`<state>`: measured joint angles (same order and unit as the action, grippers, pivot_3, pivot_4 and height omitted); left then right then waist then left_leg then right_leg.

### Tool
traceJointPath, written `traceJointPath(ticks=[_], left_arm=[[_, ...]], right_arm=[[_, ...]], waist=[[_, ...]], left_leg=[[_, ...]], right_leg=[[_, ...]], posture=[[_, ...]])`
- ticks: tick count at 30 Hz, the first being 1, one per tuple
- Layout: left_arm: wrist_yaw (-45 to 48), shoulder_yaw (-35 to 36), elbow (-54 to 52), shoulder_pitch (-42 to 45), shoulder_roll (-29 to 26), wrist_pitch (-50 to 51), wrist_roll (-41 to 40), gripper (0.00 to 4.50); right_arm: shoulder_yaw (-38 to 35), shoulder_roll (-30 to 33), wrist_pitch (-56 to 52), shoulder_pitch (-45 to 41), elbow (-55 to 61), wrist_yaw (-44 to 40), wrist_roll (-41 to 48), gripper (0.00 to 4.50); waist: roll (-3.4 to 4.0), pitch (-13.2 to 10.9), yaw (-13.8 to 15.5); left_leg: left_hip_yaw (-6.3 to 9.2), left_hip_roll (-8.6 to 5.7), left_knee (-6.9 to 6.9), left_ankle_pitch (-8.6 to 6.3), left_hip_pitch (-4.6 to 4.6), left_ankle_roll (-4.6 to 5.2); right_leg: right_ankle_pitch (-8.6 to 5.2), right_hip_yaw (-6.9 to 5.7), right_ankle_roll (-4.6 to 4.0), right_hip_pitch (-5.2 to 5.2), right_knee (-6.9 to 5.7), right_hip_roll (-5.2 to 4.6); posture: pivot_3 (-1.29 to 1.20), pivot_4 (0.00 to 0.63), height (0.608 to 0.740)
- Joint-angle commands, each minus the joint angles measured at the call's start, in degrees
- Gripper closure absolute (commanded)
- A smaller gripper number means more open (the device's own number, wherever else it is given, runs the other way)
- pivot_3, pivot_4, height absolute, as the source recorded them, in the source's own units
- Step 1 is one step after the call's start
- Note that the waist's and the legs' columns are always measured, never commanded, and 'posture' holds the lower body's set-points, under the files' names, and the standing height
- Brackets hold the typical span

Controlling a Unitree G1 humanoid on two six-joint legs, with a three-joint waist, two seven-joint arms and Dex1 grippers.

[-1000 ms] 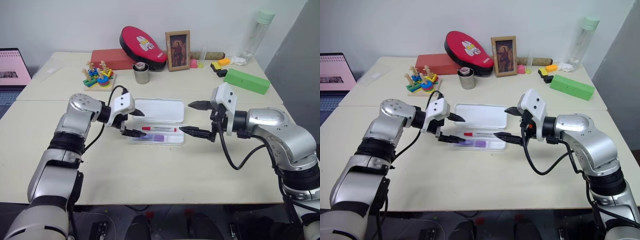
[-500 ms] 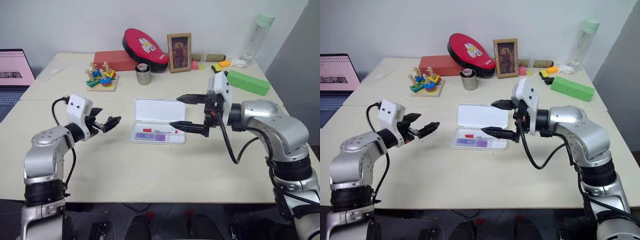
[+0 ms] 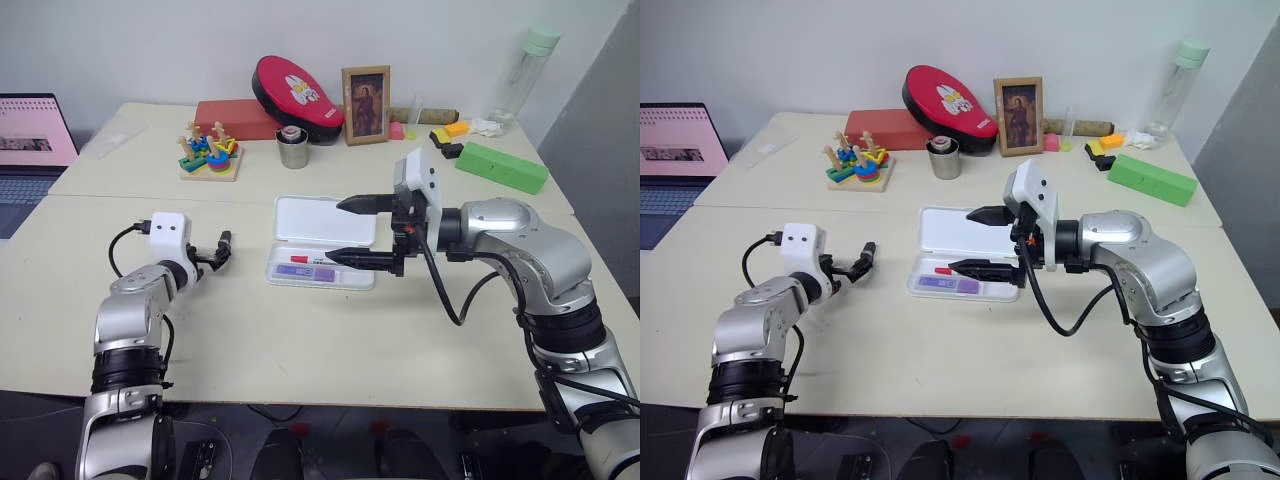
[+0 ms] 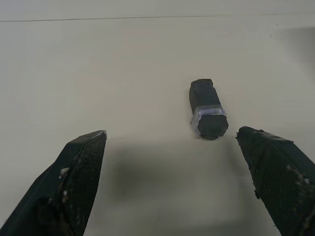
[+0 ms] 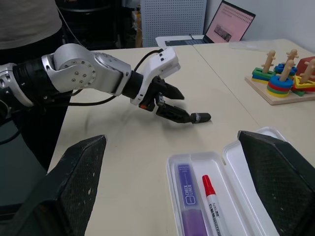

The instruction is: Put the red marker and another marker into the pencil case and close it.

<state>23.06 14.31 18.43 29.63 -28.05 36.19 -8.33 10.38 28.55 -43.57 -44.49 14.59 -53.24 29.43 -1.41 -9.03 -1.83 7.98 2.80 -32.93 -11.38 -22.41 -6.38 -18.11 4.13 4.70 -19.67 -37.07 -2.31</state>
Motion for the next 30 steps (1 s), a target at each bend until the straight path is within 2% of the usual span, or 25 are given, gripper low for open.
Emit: traceJointPath(ticks=[1,4,8,25,26,30], left_arm=[[0.10,-2.61,5.15,3.58,0.51,-4.37,1.32,0.01],[0.04,-3.24,7.92,5.01,0.47,-5.81,1.50,0.01],[-0.07,-4.00,8.88,5.51,0.29,-6.36,1.73,0.46],[0.17,-3.88,7.01,4.25,0.00,-5.41,0.60,3.87],[0.17,-3.71,6.06,4.10,-0.30,-5.33,0.49,4.01],[2.01,-3.30,1.18,3.71,-1.62,-5.29,-0.70,4.04]], right_arm=[[-0.99,0.32,0.65,-0.85,1.70,0.75,-0.13,0.00],[-1.10,0.47,0.46,-0.71,1.93,1.12,-0.36,0.00],[-1.18,0.59,0.39,-0.41,2.24,1.44,-0.48,0.00],[-1.50,0.69,1.29,0.02,1.80,1.39,-0.95,0.00],[-1.68,0.97,1.35,0.21,1.76,1.28,-0.95,0.00],[-2.33,1.94,1.57,0.80,1.70,0.93,-0.78,0.00]], waist=[[0.00,0.00,-0.02],[0.01,0.00,-0.05],[0.01,0.00,-0.06],[0.01,0.00,-0.14],[0.01,0.00,-0.14],[0.01,-0.01,-0.14]], left_leg=[[0.00,0.00,0.00,0.00,0.00,0.00],[0.00,0.00,0.02,0.00,0.00,0.00],[-0.01,0.00,0.02,0.00,0.00,0.00],[0.00,0.00,0.01,0.00,0.01,0.00],[-0.01,0.00,0.01,0.00,0.01,0.00],[-0.01,0.00,0.02,0.00,-0.02,0.00]], right_leg=[[0.00,0.00,0.00,0.00,0.01,0.00],[0.00,0.00,0.00,-0.01,-0.01,0.00],[0.00,0.00,0.00,-0.01,0.00,0.00],[0.00,0.01,0.00,-0.01,-0.02,0.00],[0.00,0.01,0.00,-0.01,-0.02,0.00],[0.00,0.01,0.00,-0.02,0.01,0.00]], posture=[[0.00,0.150,0.740],[0.00,0.150,0.740],[0.00,0.150,0.740],[0.00,0.150,0.740],[0.00,0.150,0.740],[0.00,0.150,0.740]])
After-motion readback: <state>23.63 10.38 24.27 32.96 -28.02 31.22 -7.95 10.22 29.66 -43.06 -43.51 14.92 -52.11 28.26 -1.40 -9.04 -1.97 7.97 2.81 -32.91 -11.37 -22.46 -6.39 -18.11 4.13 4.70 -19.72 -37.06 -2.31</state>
